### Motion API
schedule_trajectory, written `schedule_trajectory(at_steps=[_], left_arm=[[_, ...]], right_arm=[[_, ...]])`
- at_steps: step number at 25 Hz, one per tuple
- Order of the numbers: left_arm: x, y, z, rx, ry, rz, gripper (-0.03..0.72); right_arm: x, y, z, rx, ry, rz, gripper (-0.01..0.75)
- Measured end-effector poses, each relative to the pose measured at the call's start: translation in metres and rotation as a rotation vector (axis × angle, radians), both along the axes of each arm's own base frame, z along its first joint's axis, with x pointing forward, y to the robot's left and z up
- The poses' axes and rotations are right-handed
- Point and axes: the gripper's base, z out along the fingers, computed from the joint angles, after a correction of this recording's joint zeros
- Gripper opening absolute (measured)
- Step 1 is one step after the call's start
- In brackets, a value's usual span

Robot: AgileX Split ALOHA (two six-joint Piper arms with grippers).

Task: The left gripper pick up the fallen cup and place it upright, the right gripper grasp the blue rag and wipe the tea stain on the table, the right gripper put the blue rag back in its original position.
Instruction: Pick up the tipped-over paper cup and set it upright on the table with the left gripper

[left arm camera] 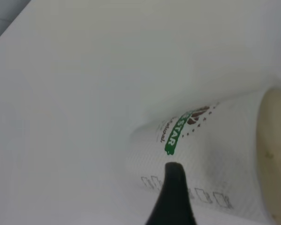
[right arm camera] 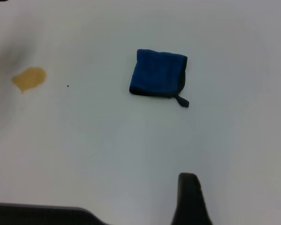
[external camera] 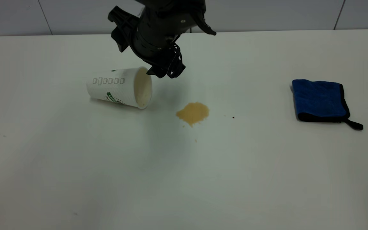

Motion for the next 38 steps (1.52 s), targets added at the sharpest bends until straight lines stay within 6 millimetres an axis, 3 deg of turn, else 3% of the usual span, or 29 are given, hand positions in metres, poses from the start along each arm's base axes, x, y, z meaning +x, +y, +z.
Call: schedule_trajectory(at_steps=[9,16,20,26,28,32,36,38], left_arm=[[0.004,0.003,-0.032,0.051,-0.049,-0.001,0.675],[0.015,0.024,-0.044,0.05,-0.042,0.068,0.634],[0.023,0.04,-0.045,0.048,-0.041,0.107,0.512],[0.026,0.046,-0.046,0.104,-0.041,0.082,0.151],[0.028,0.048,-0.037,0.154,-0.035,0.06,0.059],[0.029,0.045,0.001,0.187,0.01,-0.029,0.016],[0.03,0.05,0.072,0.093,0.033,-0.088,0.01],[0.031,0.063,0.102,0.002,0.046,-0.082,0.01]], right_arm=[[0.0,0.0,0.0,0.0,0.0,0.0,0.563],[0.0,0.0,0.0,0.0,0.0,0.0,0.563],[0.0,0.0,0.0,0.0,0.0,0.0,0.563],[0.0,0.0,0.0,0.0,0.0,0.0,0.563],[0.0,0.0,0.0,0.0,0.0,0.0,0.563],[0.0,0.0,0.0,0.0,0.0,0.0,0.563],[0.0,0.0,0.0,0.0,0.0,0.0,0.563],[0.0,0.0,0.0,0.0,0.0,0.0,0.563]])
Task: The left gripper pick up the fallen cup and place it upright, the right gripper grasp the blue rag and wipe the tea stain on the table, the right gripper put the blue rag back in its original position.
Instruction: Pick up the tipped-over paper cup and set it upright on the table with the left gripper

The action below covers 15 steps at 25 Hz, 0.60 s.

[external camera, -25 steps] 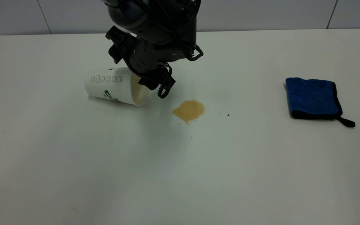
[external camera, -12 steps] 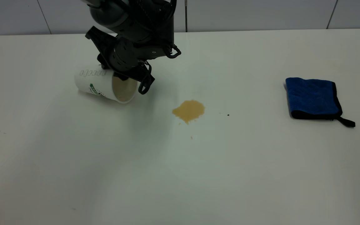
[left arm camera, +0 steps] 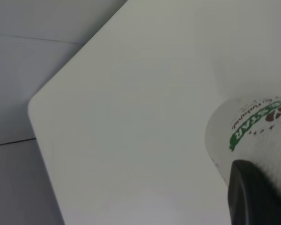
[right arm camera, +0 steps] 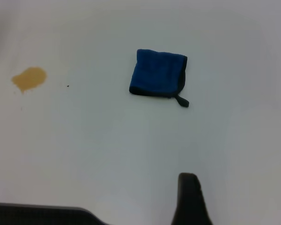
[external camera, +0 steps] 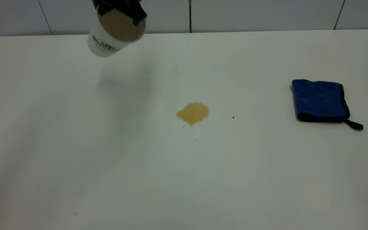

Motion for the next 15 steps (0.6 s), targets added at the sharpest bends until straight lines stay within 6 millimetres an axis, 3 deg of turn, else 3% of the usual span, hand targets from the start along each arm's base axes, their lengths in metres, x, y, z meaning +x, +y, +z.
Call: schedule_trajectory(at_steps=[3,5,8,15], left_arm=[[0.005,0.022,0.018,-0.167,0.058,0.021,0.01],[0.01,0.035,0.018,-0.269,0.096,0.039,0.01],[0.016,0.051,0.011,-0.398,0.158,0.052,0.01],[0.029,0.067,-0.019,-0.652,0.256,0.077,0.01]], right_arm=[[0.0,0.0,0.0,0.0,0.0,0.0,0.563],[0.0,0.0,0.0,0.0,0.0,0.0,0.563],[0.0,0.0,0.0,0.0,0.0,0.0,0.563],[0.0,0.0,0.0,0.0,0.0,0.0,0.563]])
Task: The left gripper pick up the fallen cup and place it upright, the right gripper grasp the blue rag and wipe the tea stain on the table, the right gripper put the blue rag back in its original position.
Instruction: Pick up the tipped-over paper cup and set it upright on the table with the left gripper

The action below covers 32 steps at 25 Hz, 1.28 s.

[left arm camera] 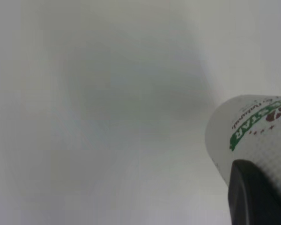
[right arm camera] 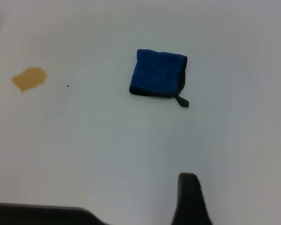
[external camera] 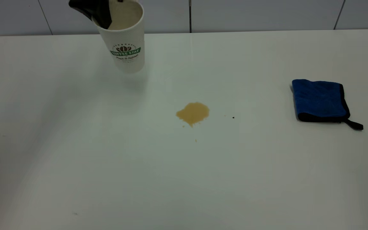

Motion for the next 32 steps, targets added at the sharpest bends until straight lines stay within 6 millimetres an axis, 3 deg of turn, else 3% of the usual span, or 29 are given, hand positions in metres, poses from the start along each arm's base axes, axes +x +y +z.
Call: schedule_trajectory(at_steps=[9,20,23,27,29,32], left_arm=[[0.006,0.002,-0.05,-0.049,0.074,0.024,0.026],[0.008,0.001,-0.067,-0.06,0.079,0.043,0.154],[0.008,0.001,-0.068,-0.063,0.08,0.045,0.239],[0.009,0.001,-0.06,-0.067,0.066,0.049,0.438],[0.008,0.001,-0.046,-0.069,0.051,0.042,0.557],[0.004,0.003,-0.009,-0.062,0.011,0.02,0.685]], right_arm=[[0.0,0.0,0.0,0.0,0.0,0.0,0.563],[0.0,0.0,0.0,0.0,0.0,0.0,0.563],[0.0,0.0,0.0,0.0,0.0,0.0,0.563],[0.0,0.0,0.0,0.0,0.0,0.0,0.563],[0.0,0.0,0.0,0.0,0.0,0.0,0.563],[0.0,0.0,0.0,0.0,0.0,0.0,0.563]])
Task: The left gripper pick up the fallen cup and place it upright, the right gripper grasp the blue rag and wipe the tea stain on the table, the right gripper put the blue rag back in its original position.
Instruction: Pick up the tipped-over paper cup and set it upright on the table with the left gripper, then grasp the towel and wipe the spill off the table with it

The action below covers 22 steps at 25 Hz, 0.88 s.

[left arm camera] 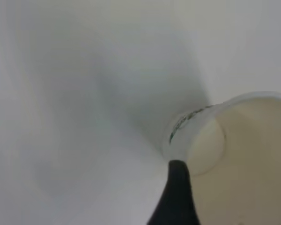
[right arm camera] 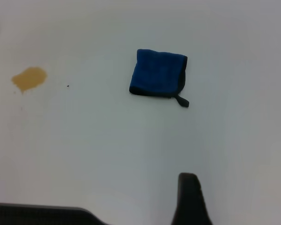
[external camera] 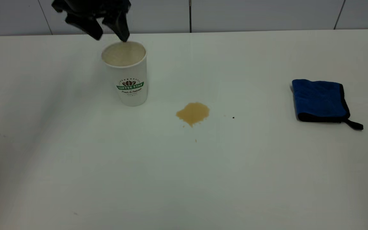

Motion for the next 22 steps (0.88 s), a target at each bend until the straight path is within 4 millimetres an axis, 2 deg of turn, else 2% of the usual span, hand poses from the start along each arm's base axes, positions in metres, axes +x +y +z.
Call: schedule_trajectory(at_steps=[3,10,14,17,22], left_arm=[[-0.01,0.004,0.048,0.021,-0.047,-0.029,0.722],[-0.057,0.024,0.15,0.112,-0.089,-0.032,0.7],[-0.093,0.035,0.193,0.144,-0.063,-0.033,0.659],[-0.119,0.043,0.216,0.174,-0.019,-0.038,0.595],[-0.145,0.05,0.245,0.149,-0.098,-0.004,0.478]], right_arm=[[0.0,0.0,0.0,0.0,0.0,0.0,0.563],[0.0,0.0,0.0,0.0,0.0,0.0,0.563],[0.0,0.0,0.0,0.0,0.0,0.0,0.563],[0.0,0.0,0.0,0.0,0.0,0.0,0.563],[0.0,0.0,0.0,0.0,0.0,0.0,0.563]])
